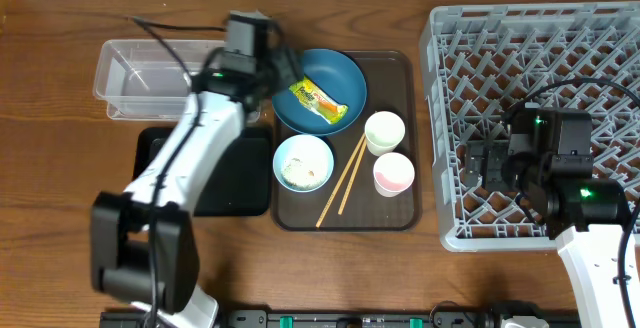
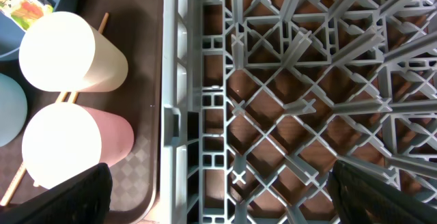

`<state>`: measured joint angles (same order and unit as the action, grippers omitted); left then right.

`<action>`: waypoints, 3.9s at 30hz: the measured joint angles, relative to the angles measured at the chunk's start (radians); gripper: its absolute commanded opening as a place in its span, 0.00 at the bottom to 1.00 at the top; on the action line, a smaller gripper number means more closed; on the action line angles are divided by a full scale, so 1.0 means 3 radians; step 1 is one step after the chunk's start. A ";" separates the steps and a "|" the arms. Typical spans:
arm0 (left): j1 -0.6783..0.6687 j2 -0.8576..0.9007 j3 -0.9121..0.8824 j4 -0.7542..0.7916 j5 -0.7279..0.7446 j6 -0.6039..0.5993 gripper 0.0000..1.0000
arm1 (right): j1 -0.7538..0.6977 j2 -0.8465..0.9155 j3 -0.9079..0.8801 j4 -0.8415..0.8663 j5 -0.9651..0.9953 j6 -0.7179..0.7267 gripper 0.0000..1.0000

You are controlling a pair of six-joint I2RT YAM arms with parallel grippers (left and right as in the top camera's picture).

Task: Sort waste into correct bins and load items into the dishwasher rack
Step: 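Grasp the white tissue and drop it into the clear bin, then grasp the yellow Pandan cake wrapper with the left gripper, then carry the wrapper left and release it into the clear bin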

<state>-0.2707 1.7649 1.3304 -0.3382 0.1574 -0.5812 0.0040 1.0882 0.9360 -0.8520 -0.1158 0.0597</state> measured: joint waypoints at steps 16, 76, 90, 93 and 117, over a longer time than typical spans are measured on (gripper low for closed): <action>-0.0332 0.0872 0.0000 0.0533 -0.0010 -0.0608 0.69 | 0.0000 0.0000 0.0000 -0.0011 -0.0001 0.0000 0.99; -0.0376 0.0987 0.0004 0.0458 -0.0264 -0.0521 0.56 | 0.0000 0.0000 0.0000 -0.0013 -0.0001 0.0000 0.99; -0.0520 0.0987 0.0004 0.0454 -0.0097 -0.0750 0.51 | 0.0000 0.0000 0.0000 -0.0013 -0.0008 0.0000 0.99; -0.0529 0.0994 0.0004 0.0465 -0.0092 -0.0797 0.34 | 0.0000 0.0000 0.0000 -0.0013 -0.0034 0.0000 0.99; -0.0252 0.0327 0.0003 0.0048 -0.0149 0.0013 0.06 | 0.0000 0.0000 0.0000 -0.0013 -0.0079 0.0000 0.99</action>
<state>-0.3462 1.8629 1.3312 -0.3237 0.1127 -0.5774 0.0040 1.0882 0.9360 -0.8558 -0.1394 0.0597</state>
